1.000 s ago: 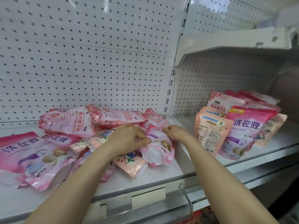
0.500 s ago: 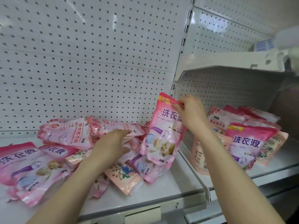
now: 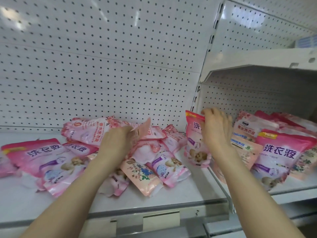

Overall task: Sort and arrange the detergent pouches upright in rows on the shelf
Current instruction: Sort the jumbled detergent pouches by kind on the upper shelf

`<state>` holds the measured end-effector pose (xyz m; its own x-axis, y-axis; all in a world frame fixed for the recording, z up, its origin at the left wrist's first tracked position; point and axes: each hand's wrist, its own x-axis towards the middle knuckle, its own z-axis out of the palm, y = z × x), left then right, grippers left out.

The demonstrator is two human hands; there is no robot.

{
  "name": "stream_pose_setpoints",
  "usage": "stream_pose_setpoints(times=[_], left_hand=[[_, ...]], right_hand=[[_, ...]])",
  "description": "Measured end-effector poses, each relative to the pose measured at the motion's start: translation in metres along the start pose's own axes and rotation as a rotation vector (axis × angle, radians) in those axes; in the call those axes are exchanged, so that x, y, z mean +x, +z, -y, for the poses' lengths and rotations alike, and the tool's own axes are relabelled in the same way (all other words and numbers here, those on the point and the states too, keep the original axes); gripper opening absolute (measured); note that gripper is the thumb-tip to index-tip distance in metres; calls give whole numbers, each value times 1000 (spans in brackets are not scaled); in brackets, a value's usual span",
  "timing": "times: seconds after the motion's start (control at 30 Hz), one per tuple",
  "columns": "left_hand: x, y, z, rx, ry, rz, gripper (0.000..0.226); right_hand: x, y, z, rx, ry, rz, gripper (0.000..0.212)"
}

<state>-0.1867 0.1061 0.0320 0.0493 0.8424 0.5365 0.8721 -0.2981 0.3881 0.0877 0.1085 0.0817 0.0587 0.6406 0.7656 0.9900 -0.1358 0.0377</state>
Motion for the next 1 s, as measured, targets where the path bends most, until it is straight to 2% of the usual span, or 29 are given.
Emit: stream_pose_setpoints(times=[0.1, 0.17, 0.27, 0.37, 0.43, 0.53, 0.63, 0.7, 0.73, 0.8, 0.87, 0.93, 1.0], left_hand=[[5, -18, 1, -259, -135, -89, 27], [4, -21, 6, -490, -248, -91, 26], [-2, -18, 14, -718, -360, -107, 20], [-10, -19, 22, -774, -448, -158, 12], [-14, -23, 27, -791, -472, -191, 12], [-16, -30, 40, -763, -478, -220, 19], [-19, -32, 54, -771, -471, -213, 17], [-20, -32, 59, -792, -473, -198, 17], [-19, -33, 61, -799, -473, -193, 17], [-18, -36, 60, -792, -479, -176, 16], [-18, -38, 63, -772, -474, -163, 16], [-16, -39, 69, -768, -472, -158, 17], [-15, -41, 73, -753, -465, -148, 16]], right_hand=[[-18, -4, 24, 163, -140, -151, 28], [-38, 0, 44, 342, -160, 23, 23], [-53, 23, 59, 535, -29, 340, 32], [-52, 37, 74, 633, 30, 549, 34], [-49, 39, 85, 714, -6, 696, 32], [-45, 40, 96, 793, -73, 787, 32], [-40, 53, 97, 794, 31, 650, 31], [-29, 72, 96, 689, 149, 514, 32], [-22, 80, 96, 620, 193, 507, 38], [-10, 93, 99, 488, 267, 655, 52], [-1, 100, 103, 454, 335, 821, 60], [5, 102, 105, 492, 419, 865, 46], [11, 99, 109, 500, 473, 835, 26]])
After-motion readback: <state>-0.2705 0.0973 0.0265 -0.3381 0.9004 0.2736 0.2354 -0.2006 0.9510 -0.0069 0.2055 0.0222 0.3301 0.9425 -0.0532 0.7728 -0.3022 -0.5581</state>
